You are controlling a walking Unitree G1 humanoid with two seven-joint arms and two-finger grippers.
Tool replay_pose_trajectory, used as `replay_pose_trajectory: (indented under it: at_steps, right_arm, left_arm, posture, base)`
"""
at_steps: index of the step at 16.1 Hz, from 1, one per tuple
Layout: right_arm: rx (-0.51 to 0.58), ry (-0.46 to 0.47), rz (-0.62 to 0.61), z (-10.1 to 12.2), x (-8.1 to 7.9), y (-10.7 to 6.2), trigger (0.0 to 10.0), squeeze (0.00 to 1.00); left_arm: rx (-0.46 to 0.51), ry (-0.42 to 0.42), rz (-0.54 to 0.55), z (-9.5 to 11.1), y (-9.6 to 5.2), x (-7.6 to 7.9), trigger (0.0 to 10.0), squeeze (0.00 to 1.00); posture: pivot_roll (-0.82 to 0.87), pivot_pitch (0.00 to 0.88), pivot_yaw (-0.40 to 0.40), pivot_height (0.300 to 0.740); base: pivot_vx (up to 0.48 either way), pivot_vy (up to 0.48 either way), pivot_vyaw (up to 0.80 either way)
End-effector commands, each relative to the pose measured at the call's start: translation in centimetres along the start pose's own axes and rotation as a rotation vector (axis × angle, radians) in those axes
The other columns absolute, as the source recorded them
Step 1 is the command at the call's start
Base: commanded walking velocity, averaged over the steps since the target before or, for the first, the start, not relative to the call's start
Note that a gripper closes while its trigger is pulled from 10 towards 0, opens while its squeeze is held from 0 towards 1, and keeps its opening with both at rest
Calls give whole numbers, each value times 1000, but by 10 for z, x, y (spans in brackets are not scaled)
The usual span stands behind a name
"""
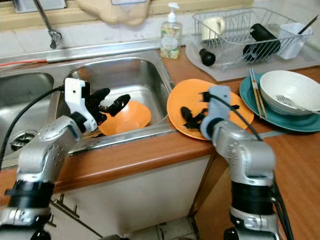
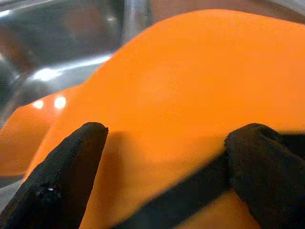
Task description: Kitchen organization
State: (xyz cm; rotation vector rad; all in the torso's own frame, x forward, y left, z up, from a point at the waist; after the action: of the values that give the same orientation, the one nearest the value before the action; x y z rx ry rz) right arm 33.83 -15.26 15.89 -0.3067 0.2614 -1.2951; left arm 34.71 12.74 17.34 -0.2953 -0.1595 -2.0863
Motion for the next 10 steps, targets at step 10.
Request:
replay_pose_trajectory:
  at_steps: [10]
  right_arm:
    - [14,-410,-206,26,39,6,10000,0]
  left_arm:
    - [-54,134,-102,-2,-11,25,10000,0]
  posture:
    - [-163,0,65,740]
  base:
    - [0,0,0]
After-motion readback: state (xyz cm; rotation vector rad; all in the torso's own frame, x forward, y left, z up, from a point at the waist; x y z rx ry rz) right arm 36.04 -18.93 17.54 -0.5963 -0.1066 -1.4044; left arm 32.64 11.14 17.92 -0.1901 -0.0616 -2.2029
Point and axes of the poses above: a point about 5 cm out from each wrist's last joint towards the gripper, its own y axis pointing out of the wrist towards the gripper, its own z axis along the axis of the wrist's last joint, x = y × z, the point moved 3 cm from there along y, pointing out of the wrist towards the gripper, and after that the axes turned 8 degrees about -y, right-handed, at the moved point
